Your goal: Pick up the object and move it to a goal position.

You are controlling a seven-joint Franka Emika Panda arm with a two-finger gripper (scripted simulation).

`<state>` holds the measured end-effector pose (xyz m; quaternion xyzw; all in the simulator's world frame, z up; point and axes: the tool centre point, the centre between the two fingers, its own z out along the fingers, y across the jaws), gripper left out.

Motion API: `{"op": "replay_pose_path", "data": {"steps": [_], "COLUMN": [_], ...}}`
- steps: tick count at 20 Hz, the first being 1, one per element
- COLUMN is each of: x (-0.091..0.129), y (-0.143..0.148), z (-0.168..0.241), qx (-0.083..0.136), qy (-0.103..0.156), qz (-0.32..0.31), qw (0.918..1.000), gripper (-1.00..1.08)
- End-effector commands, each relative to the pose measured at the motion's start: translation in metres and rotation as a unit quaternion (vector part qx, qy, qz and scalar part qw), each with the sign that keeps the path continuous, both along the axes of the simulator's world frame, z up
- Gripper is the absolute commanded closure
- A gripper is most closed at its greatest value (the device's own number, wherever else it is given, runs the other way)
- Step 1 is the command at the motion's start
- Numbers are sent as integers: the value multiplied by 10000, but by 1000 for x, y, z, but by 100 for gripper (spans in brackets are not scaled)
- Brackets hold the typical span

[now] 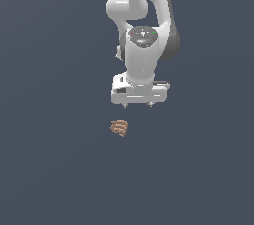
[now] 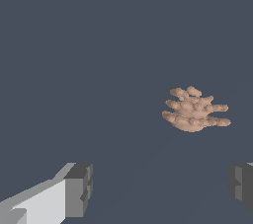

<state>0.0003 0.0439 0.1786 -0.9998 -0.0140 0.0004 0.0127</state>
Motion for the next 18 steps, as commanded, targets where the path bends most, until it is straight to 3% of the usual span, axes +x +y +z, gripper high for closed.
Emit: {"op": "replay_pose_path", "data": {"steps": [1, 18], "x": [0, 7], "y": [0, -3], "z": [0, 12], "qx": [0, -9], "qy": [0, -103], "qz": [0, -68], "qw": [10000, 9999], "gripper": [-92, -92]}}
